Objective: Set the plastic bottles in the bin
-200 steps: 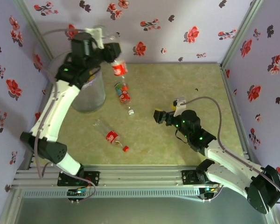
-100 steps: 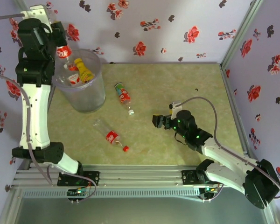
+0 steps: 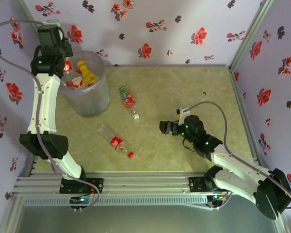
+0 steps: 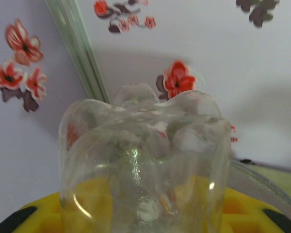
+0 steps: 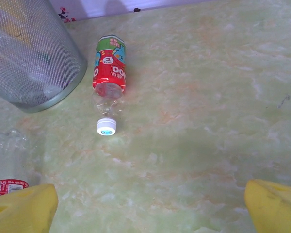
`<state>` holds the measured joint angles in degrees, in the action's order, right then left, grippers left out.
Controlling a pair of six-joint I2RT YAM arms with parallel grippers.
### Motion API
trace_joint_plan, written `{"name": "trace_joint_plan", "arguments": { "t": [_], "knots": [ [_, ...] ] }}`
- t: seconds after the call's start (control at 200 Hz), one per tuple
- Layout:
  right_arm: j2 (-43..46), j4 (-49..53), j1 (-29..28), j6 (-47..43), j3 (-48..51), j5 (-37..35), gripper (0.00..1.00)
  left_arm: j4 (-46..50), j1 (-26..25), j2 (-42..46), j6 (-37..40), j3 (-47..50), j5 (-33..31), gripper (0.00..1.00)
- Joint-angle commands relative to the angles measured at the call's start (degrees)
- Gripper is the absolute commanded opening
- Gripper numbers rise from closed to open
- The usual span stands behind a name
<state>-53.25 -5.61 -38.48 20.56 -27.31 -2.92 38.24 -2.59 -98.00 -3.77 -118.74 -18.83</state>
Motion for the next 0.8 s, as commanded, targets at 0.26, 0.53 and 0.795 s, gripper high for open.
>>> {"name": "trace_joint_plan", "arguments": {
  "t": [0.26, 0.53, 0.795],
  "knots": [
    [0.81, 1.73, 0.33, -2.27, -1.34, -2.08, 0.99, 5.84, 0.66, -4.79, -8.85, 3.82, 4.57, 0.0],
    [0.01, 1.39, 0.33, -2.71, -1.32, -2.11, 0.99, 2.06, 1.83, -2.79, -14.73, 13.01, 9.47, 0.0],
    [0.15, 2.3, 0.33, -3.4, -1.6, -2.66, 0.99, -2.02, 2.77, -1.32, -16.97, 20.41, 13.47, 0.4]
  ]
}}
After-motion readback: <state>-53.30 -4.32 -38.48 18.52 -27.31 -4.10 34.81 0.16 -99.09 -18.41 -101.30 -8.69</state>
